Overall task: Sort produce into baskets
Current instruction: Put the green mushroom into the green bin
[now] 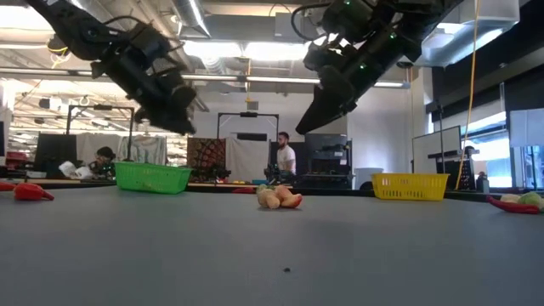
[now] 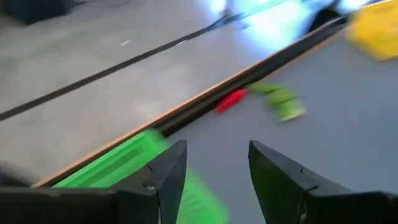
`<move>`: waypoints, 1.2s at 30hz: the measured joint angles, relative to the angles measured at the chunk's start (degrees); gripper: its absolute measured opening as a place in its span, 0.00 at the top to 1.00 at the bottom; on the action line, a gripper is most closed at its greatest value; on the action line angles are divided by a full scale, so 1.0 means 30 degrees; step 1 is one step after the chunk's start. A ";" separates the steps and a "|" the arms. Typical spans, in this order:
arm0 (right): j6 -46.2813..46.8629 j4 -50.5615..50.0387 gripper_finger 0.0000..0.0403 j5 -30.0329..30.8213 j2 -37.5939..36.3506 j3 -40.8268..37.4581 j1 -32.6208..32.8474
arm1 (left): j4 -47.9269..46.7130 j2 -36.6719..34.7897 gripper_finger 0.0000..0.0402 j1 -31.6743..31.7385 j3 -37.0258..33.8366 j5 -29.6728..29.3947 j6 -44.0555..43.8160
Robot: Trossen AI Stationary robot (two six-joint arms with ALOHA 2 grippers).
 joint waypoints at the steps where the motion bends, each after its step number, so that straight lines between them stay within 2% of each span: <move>1: 0.0057 0.0143 0.61 0.0000 0.0007 -0.0007 0.0000 | 0.0365 0.0000 0.58 -0.0341 0.0000 0.0409 -0.0006; 12: 0.0095 0.0749 0.61 0.0007 0.0007 -0.0007 0.0000 | 0.2237 0.0498 0.58 -0.3836 0.0000 0.0987 -0.1210; 20: -0.0058 0.2080 0.61 -0.0153 0.0309 -0.0007 0.0000 | 0.4731 0.3126 0.58 -0.4858 0.0233 0.0987 -0.1657; 30: -0.0109 0.2165 0.61 -0.0160 0.0342 -0.0007 0.0000 | 0.4493 0.8861 0.58 -0.4693 0.4338 0.0942 0.0132; 36: -0.0116 0.2132 0.61 -0.0160 0.0342 -0.0007 0.0000 | 0.3497 1.2108 0.58 -0.3765 0.7391 0.0928 0.0462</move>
